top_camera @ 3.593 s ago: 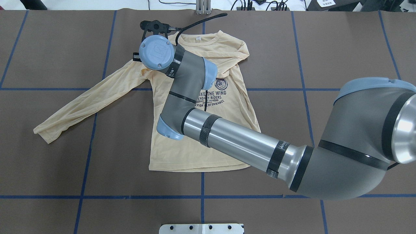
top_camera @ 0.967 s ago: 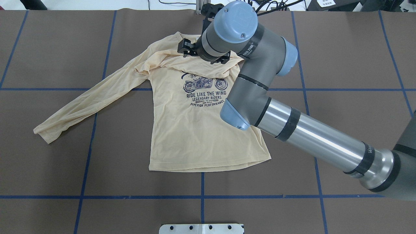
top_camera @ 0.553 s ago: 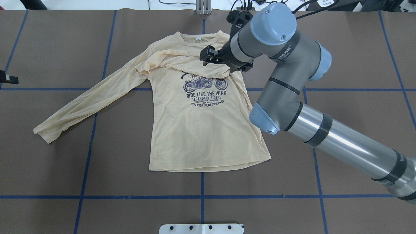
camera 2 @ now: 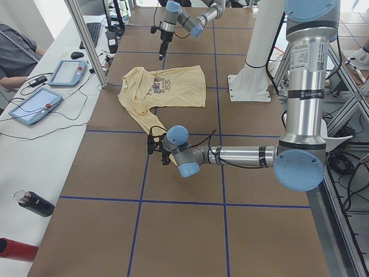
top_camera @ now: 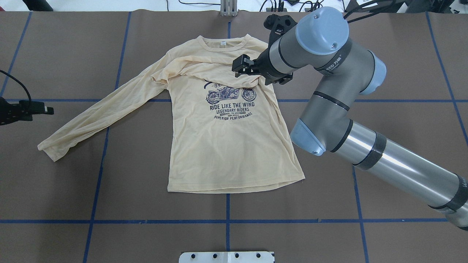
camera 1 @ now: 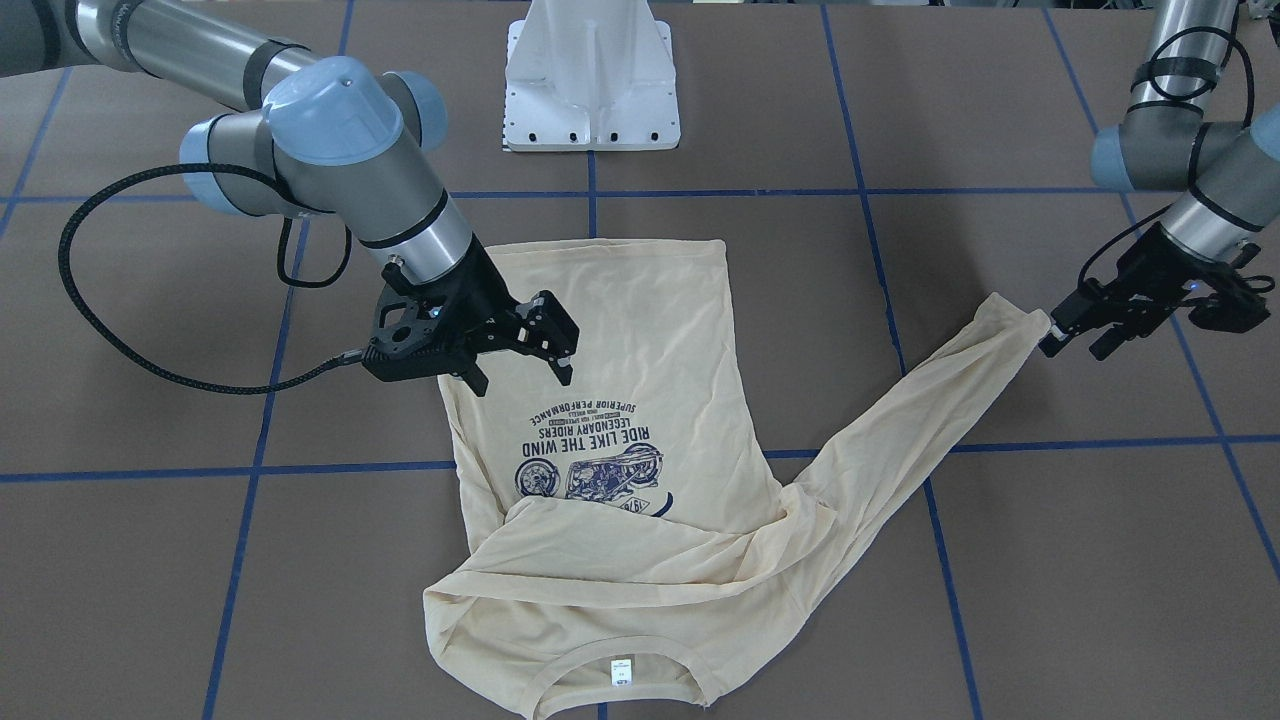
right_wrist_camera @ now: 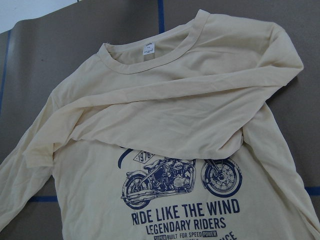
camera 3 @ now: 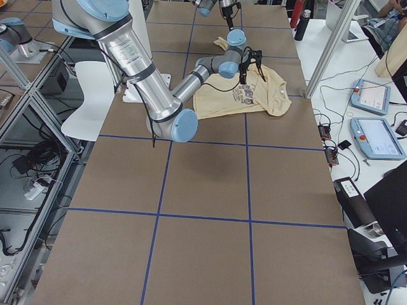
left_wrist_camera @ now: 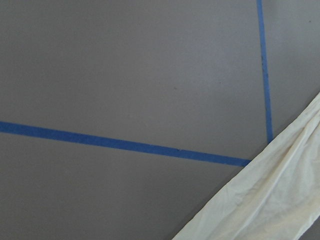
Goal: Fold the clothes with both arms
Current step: 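Move the left gripper to the cuff of the other sleeve and grasp it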
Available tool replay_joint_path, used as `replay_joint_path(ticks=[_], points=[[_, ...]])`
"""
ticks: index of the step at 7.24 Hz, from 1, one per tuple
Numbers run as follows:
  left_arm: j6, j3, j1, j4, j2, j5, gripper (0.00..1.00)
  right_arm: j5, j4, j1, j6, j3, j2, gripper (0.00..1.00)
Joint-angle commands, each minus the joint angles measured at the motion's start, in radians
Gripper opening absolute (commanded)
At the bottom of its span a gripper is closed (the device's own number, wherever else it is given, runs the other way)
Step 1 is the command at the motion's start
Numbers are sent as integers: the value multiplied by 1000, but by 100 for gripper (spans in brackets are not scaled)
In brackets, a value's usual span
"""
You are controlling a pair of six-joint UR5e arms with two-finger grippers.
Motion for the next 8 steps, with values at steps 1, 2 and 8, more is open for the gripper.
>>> replay_joint_path(ticks=[1,2,8], points=[[2,28,58,1,17,12,100,3,0,0,0,1,-1,99],[3,22,58,1,31,10,100,3,2,0,0,2,-1,99],[2,9,83,1,58,1,98,20,2,2,0,2,-1,99]])
